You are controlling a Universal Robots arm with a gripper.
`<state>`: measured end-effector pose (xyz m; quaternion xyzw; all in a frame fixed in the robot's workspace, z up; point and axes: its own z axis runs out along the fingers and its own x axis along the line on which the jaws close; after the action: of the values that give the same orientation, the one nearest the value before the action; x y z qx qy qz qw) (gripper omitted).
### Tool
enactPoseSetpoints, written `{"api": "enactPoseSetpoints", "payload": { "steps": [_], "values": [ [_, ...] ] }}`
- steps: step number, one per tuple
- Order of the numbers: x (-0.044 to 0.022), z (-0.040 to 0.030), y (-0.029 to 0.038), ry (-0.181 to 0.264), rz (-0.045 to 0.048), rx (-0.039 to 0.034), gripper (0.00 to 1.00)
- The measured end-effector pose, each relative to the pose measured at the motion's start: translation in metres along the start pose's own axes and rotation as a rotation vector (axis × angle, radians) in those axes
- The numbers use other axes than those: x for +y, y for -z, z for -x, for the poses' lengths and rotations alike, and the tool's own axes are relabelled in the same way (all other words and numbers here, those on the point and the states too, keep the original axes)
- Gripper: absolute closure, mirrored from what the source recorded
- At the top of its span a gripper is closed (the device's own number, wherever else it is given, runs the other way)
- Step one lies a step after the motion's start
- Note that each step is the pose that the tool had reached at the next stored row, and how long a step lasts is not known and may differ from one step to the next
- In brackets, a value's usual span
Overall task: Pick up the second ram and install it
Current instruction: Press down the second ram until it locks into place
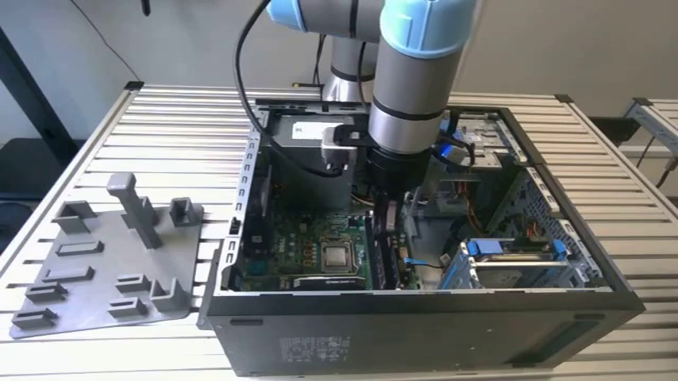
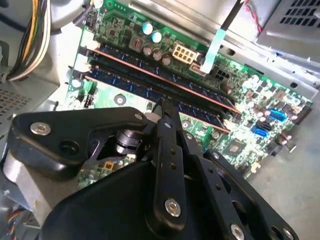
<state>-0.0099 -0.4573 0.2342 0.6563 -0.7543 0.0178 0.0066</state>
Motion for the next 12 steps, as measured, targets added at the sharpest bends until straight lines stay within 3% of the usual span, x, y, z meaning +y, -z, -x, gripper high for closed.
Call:
{"api": "enactPoseSetpoints", "payload": {
  "steps": [10, 12],
  "values": [
    [0.0002, 0.0003, -0.0154, 0.008, 0.0007, -0.0031, 0.89],
    [0.0001, 0.0007, -0.0137, 0.008, 0.0009, -0.0065, 0.89]
  ]
}}
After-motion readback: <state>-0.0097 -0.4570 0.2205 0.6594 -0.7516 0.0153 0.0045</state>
